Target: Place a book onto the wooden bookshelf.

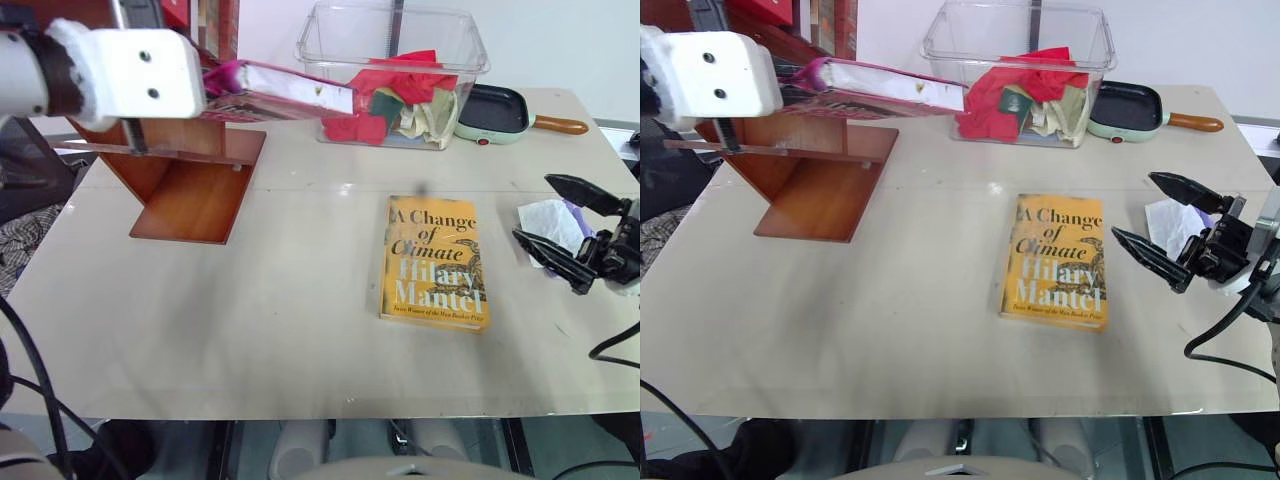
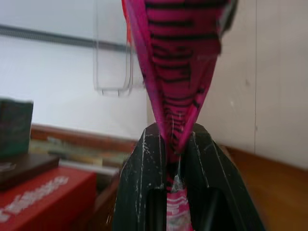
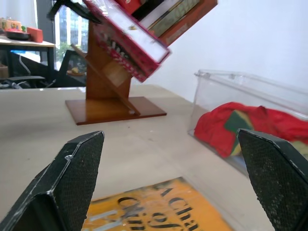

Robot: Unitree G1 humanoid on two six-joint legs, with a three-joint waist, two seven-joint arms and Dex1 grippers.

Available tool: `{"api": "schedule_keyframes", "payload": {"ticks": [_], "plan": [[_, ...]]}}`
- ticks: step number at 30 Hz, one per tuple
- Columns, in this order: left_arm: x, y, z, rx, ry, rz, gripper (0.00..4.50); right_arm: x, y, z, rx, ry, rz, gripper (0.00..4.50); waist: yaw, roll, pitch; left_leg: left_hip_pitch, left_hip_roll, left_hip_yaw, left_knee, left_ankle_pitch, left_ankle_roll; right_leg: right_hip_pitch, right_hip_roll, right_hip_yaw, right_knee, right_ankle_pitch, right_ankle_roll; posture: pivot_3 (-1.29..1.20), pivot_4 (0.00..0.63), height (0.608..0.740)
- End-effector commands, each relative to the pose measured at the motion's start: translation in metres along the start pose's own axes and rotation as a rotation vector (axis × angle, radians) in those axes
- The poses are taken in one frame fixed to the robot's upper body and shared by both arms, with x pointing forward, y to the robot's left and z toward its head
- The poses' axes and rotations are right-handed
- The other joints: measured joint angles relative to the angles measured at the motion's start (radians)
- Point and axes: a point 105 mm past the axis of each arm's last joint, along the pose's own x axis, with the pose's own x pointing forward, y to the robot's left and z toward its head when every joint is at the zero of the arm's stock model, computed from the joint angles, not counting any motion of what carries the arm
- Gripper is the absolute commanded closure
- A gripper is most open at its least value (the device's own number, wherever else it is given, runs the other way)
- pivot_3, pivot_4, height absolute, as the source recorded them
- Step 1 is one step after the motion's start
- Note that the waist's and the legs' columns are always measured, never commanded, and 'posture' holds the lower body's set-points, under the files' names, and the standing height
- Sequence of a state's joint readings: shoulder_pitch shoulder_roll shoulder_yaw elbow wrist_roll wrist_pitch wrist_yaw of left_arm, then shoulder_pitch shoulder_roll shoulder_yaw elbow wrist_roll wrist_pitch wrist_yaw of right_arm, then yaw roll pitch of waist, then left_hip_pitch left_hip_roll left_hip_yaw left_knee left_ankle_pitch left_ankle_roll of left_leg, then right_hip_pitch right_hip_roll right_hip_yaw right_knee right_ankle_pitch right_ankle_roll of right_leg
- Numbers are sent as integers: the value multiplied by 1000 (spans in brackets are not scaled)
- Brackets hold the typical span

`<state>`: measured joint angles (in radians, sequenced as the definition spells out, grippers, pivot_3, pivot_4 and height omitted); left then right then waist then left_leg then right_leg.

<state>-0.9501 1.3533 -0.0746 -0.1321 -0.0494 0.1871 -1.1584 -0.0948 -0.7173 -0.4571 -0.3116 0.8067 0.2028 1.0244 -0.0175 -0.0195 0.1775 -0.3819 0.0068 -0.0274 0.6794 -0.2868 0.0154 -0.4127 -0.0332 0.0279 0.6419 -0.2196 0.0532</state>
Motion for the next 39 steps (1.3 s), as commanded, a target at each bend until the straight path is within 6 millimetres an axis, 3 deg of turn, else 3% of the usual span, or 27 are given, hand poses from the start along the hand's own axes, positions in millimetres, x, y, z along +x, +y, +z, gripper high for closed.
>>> {"api": "schedule_keyframes", "payload": {"ticks": [1,4,9,15,20,22,25,29,34,39], "plan": [[-28,23,-15,-4,116,84,4480,0,-7,1,-45,-13,7,0,-2,0,0,0,0,0,0,0,0,0,0,0,1,0,0,0,150,740],[-39,27,-22,0,161,78,4480,4,-9,0,-52,-26,13,0,-8,0,0,0,2,0,0,0,0,0,2,1,1,0,1,0,150,740],[-42,45,22,50,-77,145,4480,7,-13,-3,-58,-31,13,0,-2,0,0,-1,2,0,0,0,0,-2,2,0,1,0,0,0,150,740],[-65,31,-11,-13,183,29,4480,9,-16,-7,-59,-44,23,0,-4,0,1,-3,1,2,1,0,1,-4,1,2,1,0,0,0,150,740],[-81,26,-20,-65,298,3,4480,17,-20,-13,-49,-66,48,0,-3,-1,2,-3,1,1,1,-1,1,-4,2,1,1,0,0,0,150,740],[-85,23,-33,-65,380,-3,4480,20,-22,-14,-44,-74,58,0,-1,-1,3,-3,1,1,1,-1,2,-4,1,2,1,0,0,0,150,740],[-77,16,-47,-65,420,-7,4480,23,-22,-15,-37,-72,74,0,3,-1,3,-2,1,2,1,-1,2,-4,1,2,1,0,0,0,150,740],[-46,-9,-83,-38,484,0,4480,18,-15,-10,-35,-57,93,0,8,2,2,-1,1,1,1,-1,1,-3,1,1,3,0,0,0,150,740],[-16,-22,-82,-78,389,37,4480,6,-7,0,-50,-13,101,0,7,8,1,3,1,1,2,-1,1,-1,2,2,10,0,0,0,150,740],[-13,-35,-90,-94,382,-32,4480,3,2,10,-52,-2,100,0,-2,7,0,7,2,2,4,0,1,-1,3,4,16,-2,2,0,150,740]]}}
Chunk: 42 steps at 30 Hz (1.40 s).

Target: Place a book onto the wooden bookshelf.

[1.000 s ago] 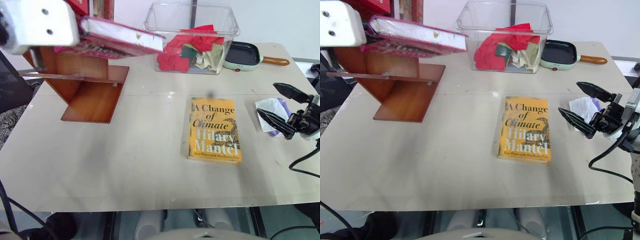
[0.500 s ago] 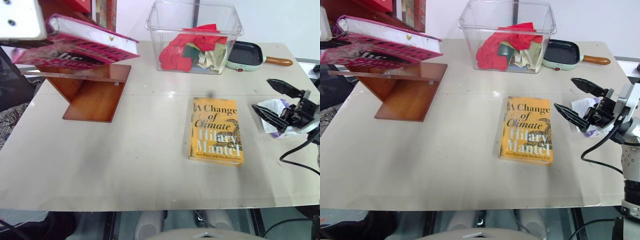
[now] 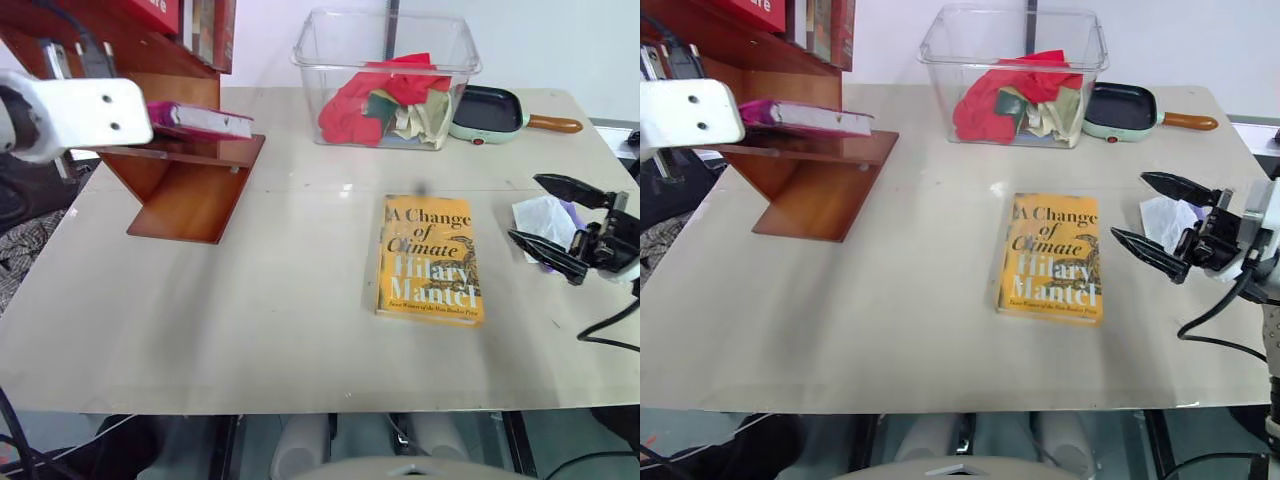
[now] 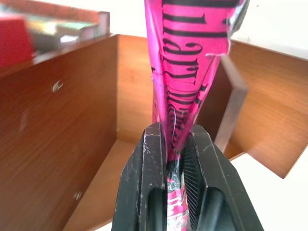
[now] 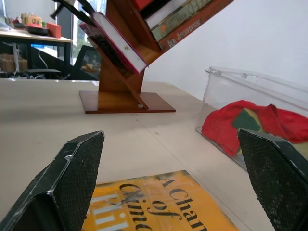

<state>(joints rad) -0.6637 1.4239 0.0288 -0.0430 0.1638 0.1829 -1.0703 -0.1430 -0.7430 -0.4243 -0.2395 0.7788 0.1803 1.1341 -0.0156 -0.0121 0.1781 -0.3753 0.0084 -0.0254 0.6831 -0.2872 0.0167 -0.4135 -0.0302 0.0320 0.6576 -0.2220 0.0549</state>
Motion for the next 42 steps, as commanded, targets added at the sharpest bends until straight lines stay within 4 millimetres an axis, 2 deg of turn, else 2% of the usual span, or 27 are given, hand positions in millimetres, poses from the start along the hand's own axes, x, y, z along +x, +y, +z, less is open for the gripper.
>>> {"api": "schedule_keyframes", "payload": {"ticks": [1,4,6,8,9,10,12,13,16,19,23,25,28,30,31,32,34,38,42], "plan": [[0,-4,-14,-38,22,-17,4480,1,3,17,-38,-28,1,0,-4,0,0,1,0,1,0,0,0,1,1,1,0,0,0,0,150,740],[-1,-9,-12,-68,-22,-44,4480,4,8,24,-21,-69,10,0,-3,0,-1,3,1,3,-1,0,0,1,0,3,0,0,-1,0,150,740],[-4,-11,-13,-77,-37,-55,3524,6,9,28,-16,-87,22,0,-3,0,-1,3,1,3,-1,0,0,1,0,4,0,0,-2,0,150,740],[-10,-11,-13,-75,-51,-57,2868,8,7,31,-13,-108,23,0,-5,-1,0,3,1,5,-1,0,0,1,0,5,0,0,-1,0,150,740],[-13,-13,-10,-69,-73,-70,2131,8,6,33,-9,-119,22,0,-4,-3,1,3,1,5,-1,0,0,1,1,5,0,0,-2,0,150,740],[-16,-13,-8,-61,-89,-67,1844,9,5,34,-7,-128,22,0,-4,-3,1,3,1,5,-1,0,0,1,0,5,-1,0,-2,0,150,740],[-24,-15,0,-58,-164,-86,911,10,4,36,-1,-148,23,0,-3,-3,1,2,2,8,-1,0,0,0,0,6,-2,1,-4,0,150,740],[-29,-13,5,-38,-205,-82,636,11,4,37,3,-157,27,0,-2,-4,1,1,2,8,-1,0,0,-1,-1,7,-2,1,-4,0,150,740],[-41,-6,23,-93,-332,-51,636,13,3,37,11,-162,40,0,2,-4,1,-5,2,9,-1,0,0,-7,-1,7,-4,2,-4,0,150,740],[-57,-9,57,-179,-499,-110,636,14,1,38,15,-164,40,0,6,-5,1,-7,2,7,-1,-1,0,-7,-3,5,-5,1,-3,0,150,740],[-76,-17,119,-310,-757,-218,636,17,-3,38,34,-157,22,0,4,-6,2,-8,2,7,0,-1,1,-7,-3,5,-6,1,-3,0,150,740],[-78,-24,136,-374,-830,-263,636,17,-5,34,46,-143,6,0,2,-6,2,-7,2,6,1,-1,1,-7,-3,6,-5,1,-2,0,150,740],[-69,-40,161,-528,-976,-332,636,15,-7,22,63,-96,-41,0,2,-4,1,-4,1,6,0,-1,1,-5,-3,7,-2,1,-2,0,150,740],[-62,-46,167,-617,-1016,-334,636,12,-6,16,80,-67,-61,0,2,-7,2,-3,1,4,1,-1,1,-3,-1,5,0,1,-3,0,150,740],[-58,-59,173,-652,-1033,-379,636,7,-4,7,91,-26,-80,0,2,-7,2,-4,1,3,1,-1,1,-4,0,4,-1,1,-3,0,150,740],[-51,-68,176,-768,-1054,-426,636,1,-2,-2,104,16,-104,0,1,-7,1,-3,1,0,2,-1,1,-3,-1,5,1,1,-3,0,150,740],[-41,-84,175,-886,-1047,-454,636,-12,5,-17,132,92,-136,0,3,-6,1,-2,1,-1,1,-1,1,-2,-1,6,-1,1,-3,0,150,740],[-29,-119,164,-1007,-978,-473,636,-44,15,-41,150,235,-205,0,1,-6,0,-3,1,0,1,-1,1,-3,-3,7,-2,1,-3,0,150,740],[-10,-157,134,-1149,-830,-442,636,-73,22,-56,162,344,-276,0,3,-6,0,-2,0,2,1,-1,1,-3,-3,9,-3,1,-3,0,150,740]]}}
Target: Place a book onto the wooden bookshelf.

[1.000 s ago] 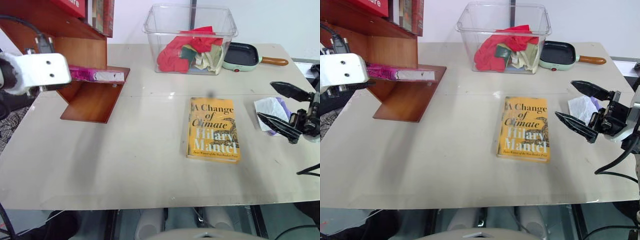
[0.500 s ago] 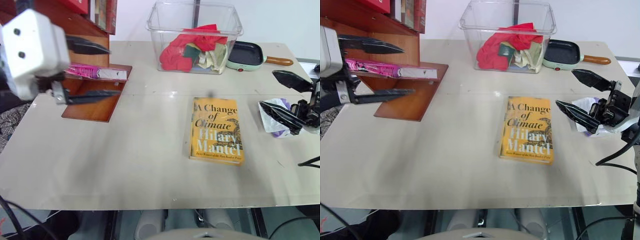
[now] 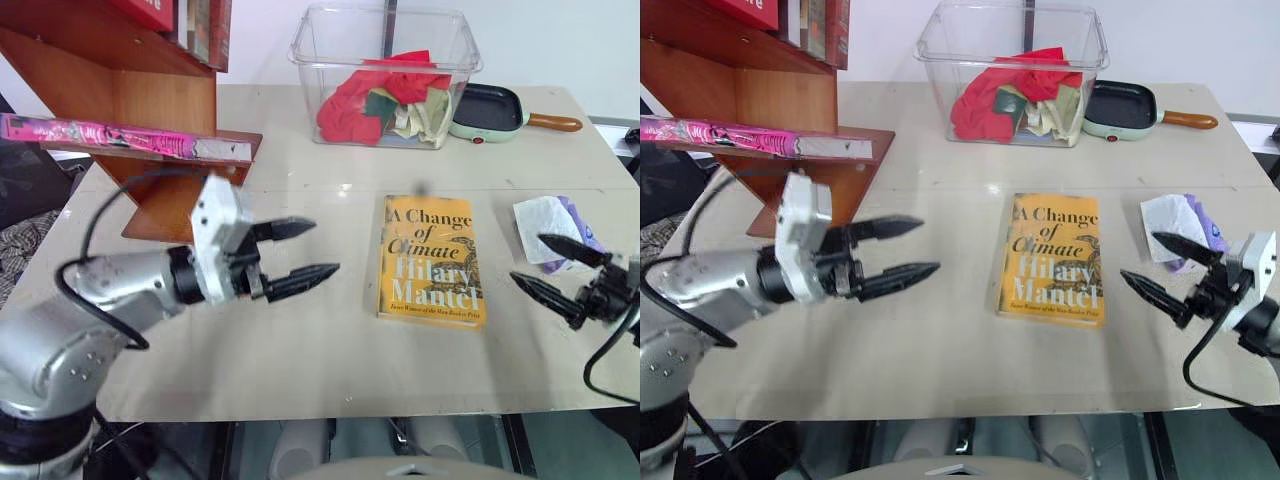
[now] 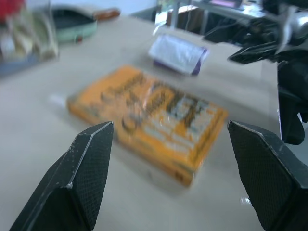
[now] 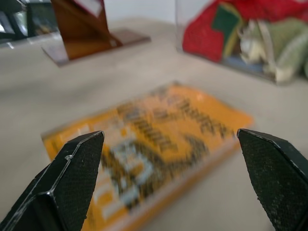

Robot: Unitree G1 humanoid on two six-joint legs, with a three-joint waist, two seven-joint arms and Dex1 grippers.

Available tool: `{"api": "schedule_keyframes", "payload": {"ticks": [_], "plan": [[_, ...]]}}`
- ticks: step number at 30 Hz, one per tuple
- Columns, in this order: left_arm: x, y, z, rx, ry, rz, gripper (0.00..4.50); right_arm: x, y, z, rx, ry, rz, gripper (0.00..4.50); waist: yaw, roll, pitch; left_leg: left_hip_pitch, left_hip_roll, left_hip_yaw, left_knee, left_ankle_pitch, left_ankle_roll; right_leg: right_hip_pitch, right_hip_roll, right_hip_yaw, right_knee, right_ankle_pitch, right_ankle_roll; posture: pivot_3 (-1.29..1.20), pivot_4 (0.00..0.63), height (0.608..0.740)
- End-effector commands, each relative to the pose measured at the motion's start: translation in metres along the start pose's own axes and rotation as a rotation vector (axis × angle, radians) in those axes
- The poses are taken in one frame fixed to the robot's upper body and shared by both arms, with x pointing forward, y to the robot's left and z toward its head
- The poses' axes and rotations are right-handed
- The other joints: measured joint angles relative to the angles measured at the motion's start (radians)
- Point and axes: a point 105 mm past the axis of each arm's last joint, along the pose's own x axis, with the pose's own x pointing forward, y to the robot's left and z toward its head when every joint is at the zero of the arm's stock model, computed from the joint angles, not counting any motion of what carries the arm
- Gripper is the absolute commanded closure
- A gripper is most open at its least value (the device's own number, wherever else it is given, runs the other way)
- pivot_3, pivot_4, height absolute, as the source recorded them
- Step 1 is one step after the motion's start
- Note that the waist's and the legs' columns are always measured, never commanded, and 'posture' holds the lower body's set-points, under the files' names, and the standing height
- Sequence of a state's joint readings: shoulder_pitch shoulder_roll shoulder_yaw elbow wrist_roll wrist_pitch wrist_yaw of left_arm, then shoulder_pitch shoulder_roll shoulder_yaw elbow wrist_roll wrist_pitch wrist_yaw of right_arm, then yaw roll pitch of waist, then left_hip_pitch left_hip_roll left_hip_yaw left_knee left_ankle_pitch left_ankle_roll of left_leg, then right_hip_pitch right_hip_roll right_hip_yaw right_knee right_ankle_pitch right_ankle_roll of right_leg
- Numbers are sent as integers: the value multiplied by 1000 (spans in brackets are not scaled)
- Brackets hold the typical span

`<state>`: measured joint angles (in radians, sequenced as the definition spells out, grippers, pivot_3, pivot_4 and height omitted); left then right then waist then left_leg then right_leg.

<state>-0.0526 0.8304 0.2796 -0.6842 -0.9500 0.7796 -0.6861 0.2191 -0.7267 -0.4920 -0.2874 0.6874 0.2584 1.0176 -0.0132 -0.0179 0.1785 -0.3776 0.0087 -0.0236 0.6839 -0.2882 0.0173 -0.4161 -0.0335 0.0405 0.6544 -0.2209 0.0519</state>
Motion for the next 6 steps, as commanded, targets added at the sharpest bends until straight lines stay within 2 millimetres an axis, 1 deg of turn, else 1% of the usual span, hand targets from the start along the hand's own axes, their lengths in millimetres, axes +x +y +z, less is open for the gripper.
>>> {"api": "schedule_keyframes", "payload": {"ticks": [1,4,6], "plan": [[-16,13,-16,15,6,116,636,-19,-7,1,-57,30,-71,0,1,-1,0,0,0,0,0,0,0,1,0,-1,0,-1,-1,0,150,740],[-26,20,-41,-23,40,172,636,-28,-8,-11,-65,74,-101,0,1,0,-1,2,-1,0,0,0,0,2,0,0,-1,-3,-4,0,150,740],[-27,23,-48,-28,56,186,636,-29,-8,-13,-58,71,-113,0,1,-1,-1,5,-1,1,0,0,0,5,1,0,-1,-5,0,0,150,740]]}}
